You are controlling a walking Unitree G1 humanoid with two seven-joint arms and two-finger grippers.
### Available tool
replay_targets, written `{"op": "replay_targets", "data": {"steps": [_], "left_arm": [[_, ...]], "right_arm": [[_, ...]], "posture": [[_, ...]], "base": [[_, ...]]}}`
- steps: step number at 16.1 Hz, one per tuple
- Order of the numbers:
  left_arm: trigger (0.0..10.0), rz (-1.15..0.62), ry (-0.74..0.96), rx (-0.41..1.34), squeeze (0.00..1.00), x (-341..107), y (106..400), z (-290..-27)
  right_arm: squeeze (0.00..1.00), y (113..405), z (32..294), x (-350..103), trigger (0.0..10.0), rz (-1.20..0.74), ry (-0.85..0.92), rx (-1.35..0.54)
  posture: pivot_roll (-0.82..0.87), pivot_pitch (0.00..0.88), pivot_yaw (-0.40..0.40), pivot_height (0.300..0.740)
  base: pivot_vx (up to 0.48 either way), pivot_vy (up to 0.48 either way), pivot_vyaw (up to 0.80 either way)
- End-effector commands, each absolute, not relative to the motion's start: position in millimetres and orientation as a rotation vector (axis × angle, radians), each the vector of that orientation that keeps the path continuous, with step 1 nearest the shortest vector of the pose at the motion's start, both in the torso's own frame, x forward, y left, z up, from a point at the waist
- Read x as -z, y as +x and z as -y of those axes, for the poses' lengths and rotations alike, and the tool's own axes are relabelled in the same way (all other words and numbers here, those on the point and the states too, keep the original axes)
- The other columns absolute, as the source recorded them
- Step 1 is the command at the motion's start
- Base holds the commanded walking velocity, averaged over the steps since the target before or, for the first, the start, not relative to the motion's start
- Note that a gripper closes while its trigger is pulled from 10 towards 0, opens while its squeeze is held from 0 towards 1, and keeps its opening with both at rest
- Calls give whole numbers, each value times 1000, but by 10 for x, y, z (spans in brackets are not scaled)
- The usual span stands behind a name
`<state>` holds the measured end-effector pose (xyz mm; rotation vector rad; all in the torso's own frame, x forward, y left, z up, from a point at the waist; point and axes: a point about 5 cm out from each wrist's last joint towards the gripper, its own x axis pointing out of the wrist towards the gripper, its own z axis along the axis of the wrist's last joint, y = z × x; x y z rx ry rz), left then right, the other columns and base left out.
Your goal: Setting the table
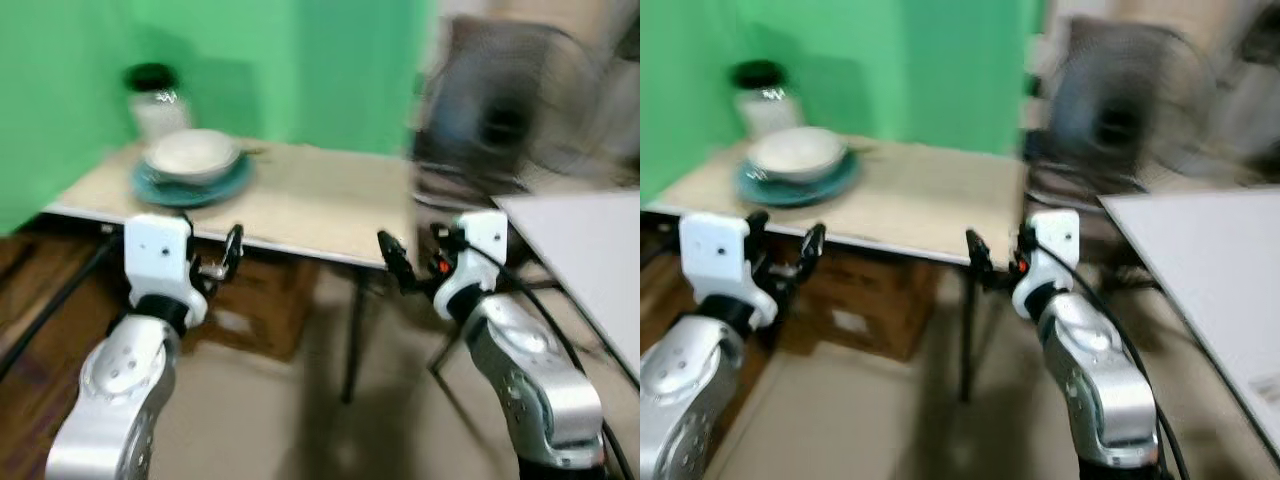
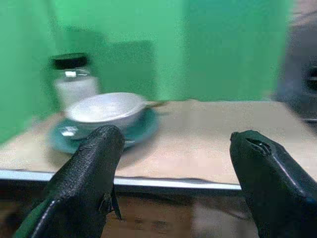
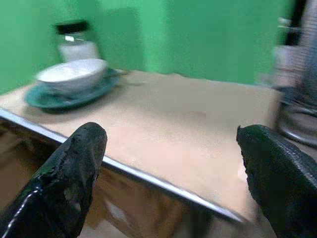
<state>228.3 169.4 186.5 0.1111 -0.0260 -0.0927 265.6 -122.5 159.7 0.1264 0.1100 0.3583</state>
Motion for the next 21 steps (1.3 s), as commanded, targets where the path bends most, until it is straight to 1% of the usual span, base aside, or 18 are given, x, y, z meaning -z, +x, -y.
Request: {"op": "replay_targets", "data": {"steps": [1, 6, 9, 19, 21], "left_arm": [[10000, 23, 115, 92, 0, -1878, 2273, -1706], [10000, 17, 115, 95, 0, -1875, 2255, -1683], [10000, 12, 117, 99, 0, -1869, 2246, -1685], [10000, 14, 129, 120, 0, -1879, 2271, -1662], [10000, 13, 130, 123, 0, -1878, 2272, -1657]], "right_arm": [[0, 2647, 1160, -1631, 10000, -89, 127, -391], [0, 2633, 1111, -1635, 10000, -79, 117, -427], [0, 2619, 1107, -1634, 10000, -77, 144, -428], [0, 2631, 1114, -1642, 10000, -75, 152, -438], [0, 2624, 1094, -1643, 10000, -74, 115, -465]], "posture": [[-25, 12, 4, 740], [-23, 14, 3, 740], [-24, 21, 6, 740], [-22, 16, 8, 740], [-20, 15, 7, 740]], "base": [[390, 0, 0], [388, 0, 800], [382, 0, 0], [373, 0, 0], [371, 0, 0]]}}
